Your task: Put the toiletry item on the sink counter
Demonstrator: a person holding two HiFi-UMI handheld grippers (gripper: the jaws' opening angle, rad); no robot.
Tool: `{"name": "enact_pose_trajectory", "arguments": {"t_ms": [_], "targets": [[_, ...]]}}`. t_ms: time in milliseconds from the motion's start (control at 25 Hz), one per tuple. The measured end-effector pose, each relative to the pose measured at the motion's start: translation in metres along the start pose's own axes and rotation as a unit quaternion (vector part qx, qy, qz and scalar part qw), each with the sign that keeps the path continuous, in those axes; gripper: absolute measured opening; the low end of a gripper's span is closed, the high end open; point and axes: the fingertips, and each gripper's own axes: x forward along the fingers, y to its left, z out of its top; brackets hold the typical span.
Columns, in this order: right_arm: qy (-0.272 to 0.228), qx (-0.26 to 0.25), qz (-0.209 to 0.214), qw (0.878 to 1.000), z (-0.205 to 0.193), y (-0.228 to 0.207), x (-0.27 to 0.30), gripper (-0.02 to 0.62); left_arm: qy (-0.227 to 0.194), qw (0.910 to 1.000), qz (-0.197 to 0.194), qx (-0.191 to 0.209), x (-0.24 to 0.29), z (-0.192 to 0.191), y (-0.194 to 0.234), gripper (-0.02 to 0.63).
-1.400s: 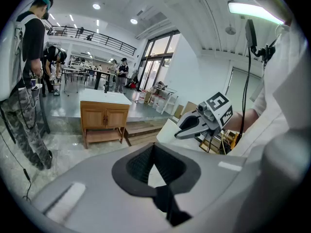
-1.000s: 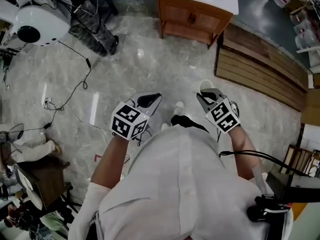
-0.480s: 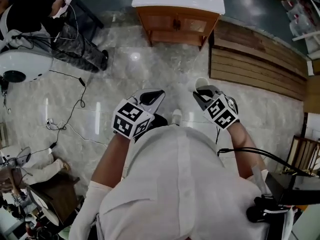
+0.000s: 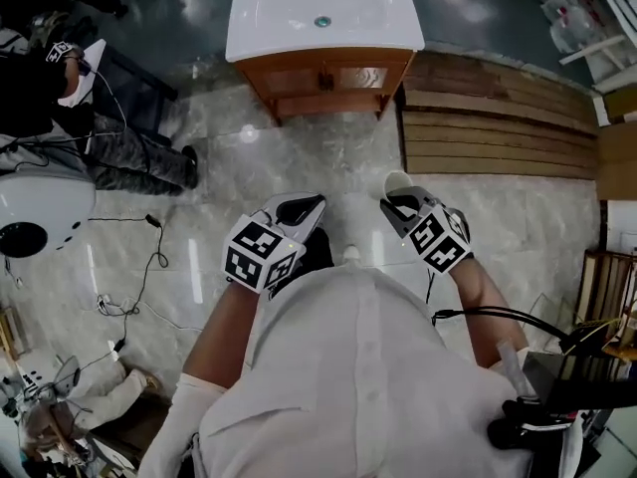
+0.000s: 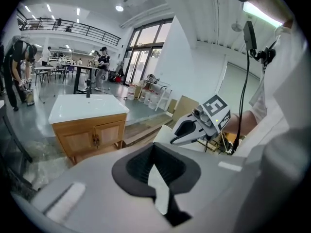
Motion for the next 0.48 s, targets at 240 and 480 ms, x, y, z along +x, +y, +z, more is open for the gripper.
{"name": "enact_pose_trajectory", "arguments": {"t_ms": [240, 480], "targets": [[0.009, 0.009, -0.033, 0.999, 0.043, -0.062, 0.015, 0.013, 0.003, 0.9985, -0.039, 0.039, 0.02, 0.054, 0.059, 0.006], [0.008, 0.021, -0.06, 0.998, 0.086, -0.11, 0.037, 0.012, 0.004, 0.9962, -0.065, 0.057, 0.027, 0.083, 0.113, 0.006]]}}
